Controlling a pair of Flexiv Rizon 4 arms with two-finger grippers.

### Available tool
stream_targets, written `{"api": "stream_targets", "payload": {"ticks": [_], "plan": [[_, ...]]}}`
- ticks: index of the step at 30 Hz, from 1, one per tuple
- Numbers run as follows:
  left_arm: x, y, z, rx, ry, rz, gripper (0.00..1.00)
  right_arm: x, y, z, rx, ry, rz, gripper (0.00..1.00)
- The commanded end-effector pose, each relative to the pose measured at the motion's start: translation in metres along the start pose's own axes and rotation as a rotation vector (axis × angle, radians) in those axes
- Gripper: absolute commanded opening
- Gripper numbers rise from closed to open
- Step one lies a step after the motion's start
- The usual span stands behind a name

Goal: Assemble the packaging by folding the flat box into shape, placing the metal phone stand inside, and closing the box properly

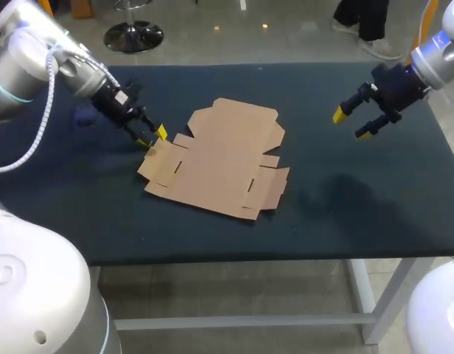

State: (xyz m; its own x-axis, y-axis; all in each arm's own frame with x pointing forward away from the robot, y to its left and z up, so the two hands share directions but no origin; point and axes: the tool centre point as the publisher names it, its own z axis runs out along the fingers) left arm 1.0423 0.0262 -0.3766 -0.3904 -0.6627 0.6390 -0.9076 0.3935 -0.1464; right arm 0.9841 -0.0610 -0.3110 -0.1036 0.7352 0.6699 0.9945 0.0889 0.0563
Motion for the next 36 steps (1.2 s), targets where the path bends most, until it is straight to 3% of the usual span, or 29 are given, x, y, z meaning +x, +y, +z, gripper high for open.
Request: {"api": "stream_targets", "payload": {"ticks": [1,9,12,13,24,36], "plan": [[-0.002,-0.011,0.004,-0.318,0.0,0.003,0.69,0.0,0.002,0.0,0.007,0.003,0.0,1.0],[-0.001,-0.008,0.009,-0.398,-0.017,0.003,0.43,0.002,0.004,0.002,0.014,0.0,0.001,1.0],[-0.002,-0.006,0.012,-0.42,-0.032,-0.017,0.07,0.003,0.005,0.003,0.017,0.0,-0.002,1.0],[-0.002,-0.005,0.012,-0.418,-0.033,-0.017,0.0,0.004,0.005,0.003,0.018,0.0,-0.003,1.0],[-0.001,0.01,0.008,-0.316,0.012,-0.042,0.0,0.003,0.004,0.004,0.019,0.003,-0.002,1.0],[0.013,0.022,0.011,-0.102,0.063,-0.14,0.0,0.002,-0.002,0.002,0.016,0.003,-0.004,1.0]]}}
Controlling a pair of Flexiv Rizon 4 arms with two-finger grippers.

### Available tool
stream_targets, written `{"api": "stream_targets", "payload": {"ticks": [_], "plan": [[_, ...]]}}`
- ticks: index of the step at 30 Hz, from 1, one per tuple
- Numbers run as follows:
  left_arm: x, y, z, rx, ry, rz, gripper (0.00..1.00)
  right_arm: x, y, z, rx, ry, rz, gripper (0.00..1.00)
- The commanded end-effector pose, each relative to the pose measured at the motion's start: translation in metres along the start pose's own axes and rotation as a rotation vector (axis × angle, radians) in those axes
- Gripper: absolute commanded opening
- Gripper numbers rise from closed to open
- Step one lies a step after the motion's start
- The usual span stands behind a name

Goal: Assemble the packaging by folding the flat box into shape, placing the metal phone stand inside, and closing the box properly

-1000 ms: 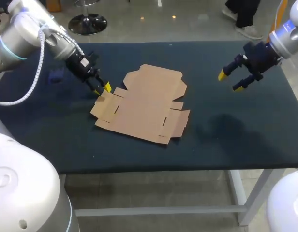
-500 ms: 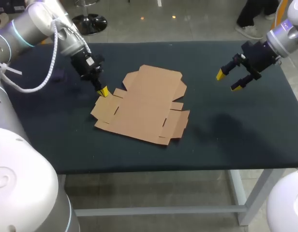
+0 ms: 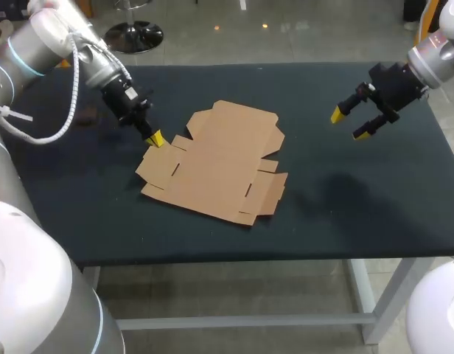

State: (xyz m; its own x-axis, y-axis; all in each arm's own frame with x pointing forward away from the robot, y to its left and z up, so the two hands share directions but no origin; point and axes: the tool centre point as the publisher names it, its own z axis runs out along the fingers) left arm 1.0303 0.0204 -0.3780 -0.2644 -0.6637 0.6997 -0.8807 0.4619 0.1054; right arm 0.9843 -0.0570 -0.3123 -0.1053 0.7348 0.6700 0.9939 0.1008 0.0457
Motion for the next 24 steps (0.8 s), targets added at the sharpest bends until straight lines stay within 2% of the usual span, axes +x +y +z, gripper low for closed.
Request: {"api": "stream_targets", "payload": {"ticks": [1,14,20,24], "plan": [[0.004,0.013,0.009,0.147,0.009,-0.021,0.0,0.0,-0.004,-0.002,-0.002,0.002,-0.003,1.0],[0.013,0.021,0.013,0.323,0.09,-0.106,0.0,0.003,-0.021,0.005,-0.021,0.006,-0.024,1.0],[0.023,0.032,0.016,0.423,0.081,-0.131,0.0,0.003,-0.026,0.004,-0.018,0.007,-0.03,1.0],[0.026,0.036,0.02,0.442,0.084,-0.128,0.0,0.002,-0.028,0.004,-0.017,0.009,-0.034,1.0]]}}
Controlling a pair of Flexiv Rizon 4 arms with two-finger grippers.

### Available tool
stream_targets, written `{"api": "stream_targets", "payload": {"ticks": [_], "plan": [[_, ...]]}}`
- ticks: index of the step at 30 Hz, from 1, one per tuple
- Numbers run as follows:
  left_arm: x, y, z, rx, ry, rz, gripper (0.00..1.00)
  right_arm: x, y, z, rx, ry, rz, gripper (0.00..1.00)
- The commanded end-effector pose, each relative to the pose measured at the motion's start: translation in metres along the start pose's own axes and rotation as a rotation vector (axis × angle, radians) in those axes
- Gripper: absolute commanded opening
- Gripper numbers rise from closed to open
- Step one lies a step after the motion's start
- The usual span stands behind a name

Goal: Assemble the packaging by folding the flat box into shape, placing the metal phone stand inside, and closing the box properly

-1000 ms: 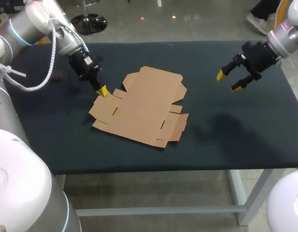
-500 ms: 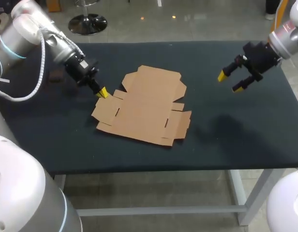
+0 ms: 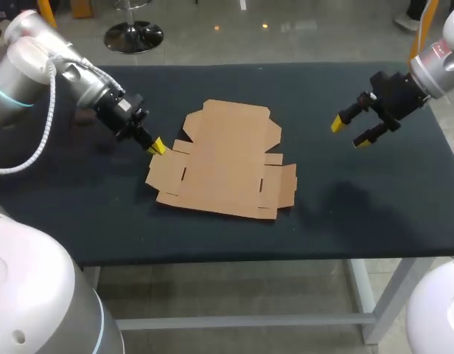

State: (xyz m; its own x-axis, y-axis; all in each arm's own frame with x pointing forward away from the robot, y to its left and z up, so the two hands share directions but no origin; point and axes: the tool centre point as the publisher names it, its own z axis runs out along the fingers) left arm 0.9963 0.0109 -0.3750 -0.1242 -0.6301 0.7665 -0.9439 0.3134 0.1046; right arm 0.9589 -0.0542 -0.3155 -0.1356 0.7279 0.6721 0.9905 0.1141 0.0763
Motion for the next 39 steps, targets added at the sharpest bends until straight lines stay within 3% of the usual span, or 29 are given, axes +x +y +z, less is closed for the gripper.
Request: {"api": "stream_targets", "payload": {"ticks": [1,5,26,39], "plan": [[0.007,0.012,0.004,0.321,-0.014,0.002,0.0,0.0,-0.004,-0.002,-0.003,0.004,-0.005,1.0],[0.01,0.018,0.007,0.353,-0.015,0.006,0.0,-0.001,-0.005,-0.002,-0.001,0.006,-0.009,1.0],[0.005,0.031,0.022,0.343,-0.022,-0.034,0.0,-0.001,-0.012,-0.003,0.009,0.006,-0.021,1.0],[0.008,0.038,0.022,0.225,-0.017,-0.012,0.0,0.001,-0.013,-0.004,0.011,0.004,-0.022,1.0]]}}
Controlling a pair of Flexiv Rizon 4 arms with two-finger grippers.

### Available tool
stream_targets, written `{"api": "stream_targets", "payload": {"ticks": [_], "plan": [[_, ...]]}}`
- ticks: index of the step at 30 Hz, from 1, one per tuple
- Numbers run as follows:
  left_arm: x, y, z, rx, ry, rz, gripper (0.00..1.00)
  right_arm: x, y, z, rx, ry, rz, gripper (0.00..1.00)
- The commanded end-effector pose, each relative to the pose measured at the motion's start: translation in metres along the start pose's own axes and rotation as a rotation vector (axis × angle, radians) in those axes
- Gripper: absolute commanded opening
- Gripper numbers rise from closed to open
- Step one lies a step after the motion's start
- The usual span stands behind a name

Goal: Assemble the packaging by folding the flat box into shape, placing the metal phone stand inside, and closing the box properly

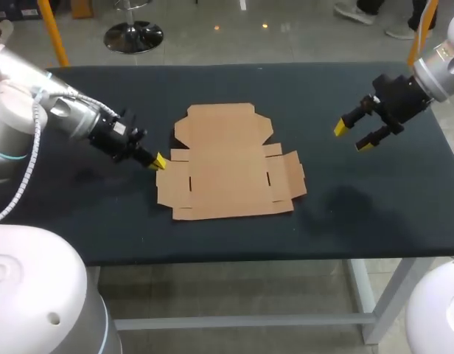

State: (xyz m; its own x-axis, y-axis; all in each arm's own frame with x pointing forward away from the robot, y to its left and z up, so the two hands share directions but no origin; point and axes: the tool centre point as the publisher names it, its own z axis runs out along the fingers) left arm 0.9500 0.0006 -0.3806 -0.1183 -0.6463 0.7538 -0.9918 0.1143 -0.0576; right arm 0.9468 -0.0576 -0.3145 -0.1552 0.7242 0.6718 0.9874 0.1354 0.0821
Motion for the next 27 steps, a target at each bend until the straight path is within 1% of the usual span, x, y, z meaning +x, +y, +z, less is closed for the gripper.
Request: {"api": "stream_targets", "payload": {"ticks": [1,3,8,9,19,27], "plan": [[-0.0006,-0.0025,-0.0028,-0.048,0.004,-0.001,0.0,0.0011,-0.0012,-0.0007,0.001,0.002,-0.002,1.0],[-0.0011,-0.0024,-0.0029,-0.08,0.011,0.002,0.0,0.0015,-0.0016,-0.0007,0.001,0.001,-0.003,1.0],[-0.0028,-0.0032,-0.0032,-0.128,0.016,0.012,0.0,0.0031,-0.0035,0.0001,0.0,0.001,-0.002,1.0],[-0.0038,-0.0033,-0.0028,-0.14,0.027,0.017,0.0,0.0033,-0.0037,0.0002,0.0,0.0,-0.002,1.0],[-0.0094,-0.0008,-0.0007,-0.149,0.015,0.033,0.0,0.0067,-0.0059,0.0021,0.0,-0.006,0.001,1.0],[-0.0091,0.0006,-0.0007,-0.142,0.011,0.032,0.0,0.0076,-0.0062,0.0033,0.002,-0.008,0.002,1.0]]}}
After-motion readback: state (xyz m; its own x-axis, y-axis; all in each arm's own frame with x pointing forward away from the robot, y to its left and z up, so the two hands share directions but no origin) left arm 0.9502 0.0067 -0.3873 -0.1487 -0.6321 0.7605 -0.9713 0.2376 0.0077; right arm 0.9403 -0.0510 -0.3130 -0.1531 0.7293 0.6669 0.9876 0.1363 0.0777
